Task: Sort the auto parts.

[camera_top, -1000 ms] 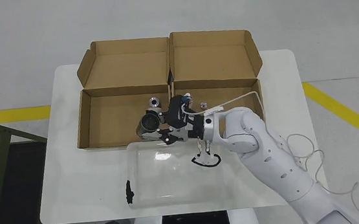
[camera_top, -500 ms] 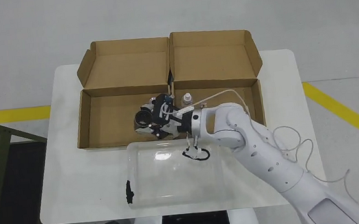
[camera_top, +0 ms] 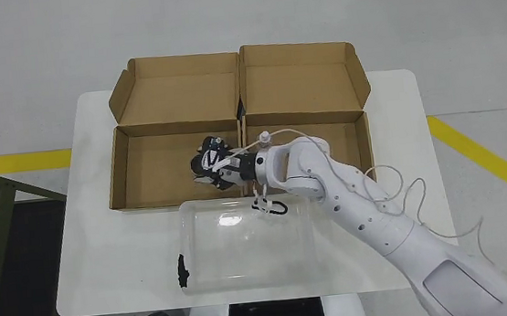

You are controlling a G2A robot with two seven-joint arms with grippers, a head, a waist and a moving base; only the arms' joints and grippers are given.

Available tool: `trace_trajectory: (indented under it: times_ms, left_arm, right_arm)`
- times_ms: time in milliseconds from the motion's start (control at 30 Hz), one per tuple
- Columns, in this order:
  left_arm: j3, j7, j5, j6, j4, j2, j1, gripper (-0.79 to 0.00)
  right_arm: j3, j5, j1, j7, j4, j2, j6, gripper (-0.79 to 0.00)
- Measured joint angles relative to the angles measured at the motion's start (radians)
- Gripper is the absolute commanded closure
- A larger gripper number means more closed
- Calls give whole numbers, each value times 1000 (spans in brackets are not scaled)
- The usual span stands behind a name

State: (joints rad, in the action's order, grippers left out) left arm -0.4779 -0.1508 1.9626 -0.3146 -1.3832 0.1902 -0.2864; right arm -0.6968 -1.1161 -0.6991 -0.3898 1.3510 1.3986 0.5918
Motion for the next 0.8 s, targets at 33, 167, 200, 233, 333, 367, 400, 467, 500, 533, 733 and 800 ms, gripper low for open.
trace_trajectory:
  times_ms: [33,167,200,233,333,367,400,467,500,533,733,800]
  left_arm:
    - [0,0,0,0,0,0,0,-785]
    - [0,0,0,0,0,0,0,-785]
    - [0,0,0,0,0,0,0,-785]
    - [0,0,0,0,0,0,0,-785]
    - [0,0,0,0,0,0,0,-785]
    - [0,0,0,0,0,0,0,-785]
    - [0,0,0,0,0,0,0,-785]
    - [0,0,0,0,0,0,0,-785]
    - [0,0,0,0,0,0,0,-785]
    - [0,0,0,0,0,0,0,-785]
    - [0,0,0,0,0,0,0,-785]
    - [0,0,0,0,0,0,0,-785]
  right_arm:
    - [6,-12,8,-2,-11,3,3,0]
    - [22,-40,27,-6,-50,12,13,0]
    - [26,-45,31,-7,-58,13,16,0]
    - [30,-52,36,-8,-67,16,20,0]
    - [41,-72,46,-10,-89,22,26,0]
    - [45,-79,48,-10,-95,24,26,0]
    - [48,-85,51,-9,-101,26,27,0]
    - [55,-99,57,-7,-118,30,27,0]
    - [58,-103,60,-6,-124,32,28,0]
    - [62,-109,63,-6,-131,35,31,0]
    - [73,-134,76,-5,-159,46,29,-185]
    - [74,-140,78,-9,-164,48,30,-212]
